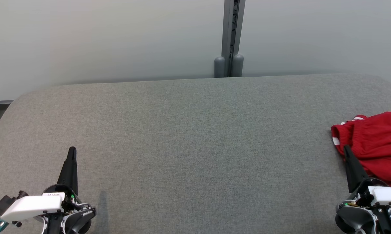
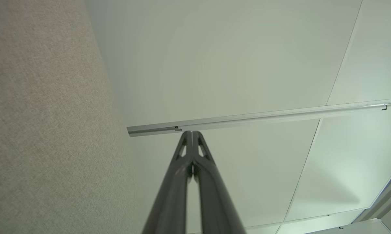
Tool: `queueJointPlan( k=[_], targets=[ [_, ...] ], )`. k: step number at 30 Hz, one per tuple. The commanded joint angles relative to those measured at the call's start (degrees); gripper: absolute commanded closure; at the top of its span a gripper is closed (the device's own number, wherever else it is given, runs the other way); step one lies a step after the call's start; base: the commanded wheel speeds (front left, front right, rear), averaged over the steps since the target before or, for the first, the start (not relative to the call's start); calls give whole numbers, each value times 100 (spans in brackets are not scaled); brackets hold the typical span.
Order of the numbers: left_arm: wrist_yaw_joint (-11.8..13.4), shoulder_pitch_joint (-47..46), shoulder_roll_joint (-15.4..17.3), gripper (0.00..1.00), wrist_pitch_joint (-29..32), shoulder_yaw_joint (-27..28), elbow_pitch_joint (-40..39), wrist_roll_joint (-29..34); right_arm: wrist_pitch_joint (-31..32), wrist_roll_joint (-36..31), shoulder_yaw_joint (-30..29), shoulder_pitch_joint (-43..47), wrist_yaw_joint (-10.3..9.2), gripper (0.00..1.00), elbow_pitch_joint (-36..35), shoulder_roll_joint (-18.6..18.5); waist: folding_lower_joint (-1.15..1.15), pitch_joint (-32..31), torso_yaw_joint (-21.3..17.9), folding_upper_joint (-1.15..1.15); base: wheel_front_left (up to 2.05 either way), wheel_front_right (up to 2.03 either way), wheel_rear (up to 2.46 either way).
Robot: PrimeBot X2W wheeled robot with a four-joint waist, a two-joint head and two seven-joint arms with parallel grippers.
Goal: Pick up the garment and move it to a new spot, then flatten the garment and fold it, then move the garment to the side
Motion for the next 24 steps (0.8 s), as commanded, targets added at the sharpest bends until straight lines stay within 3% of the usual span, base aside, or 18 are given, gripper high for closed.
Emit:
queueJointPlan(
  k=[1,24],
  targets=[
    [-25,-72,28,100,21,24,-14,-8,22,14,-8,54,2,100,-22,-52,0,0,0,0,0,0,0],
    [-24,-72,28,100,21,24,-14,-8,21,14,-7,54,2,100,-22,-52,0,0,0,0,0,0,0]
  ],
)
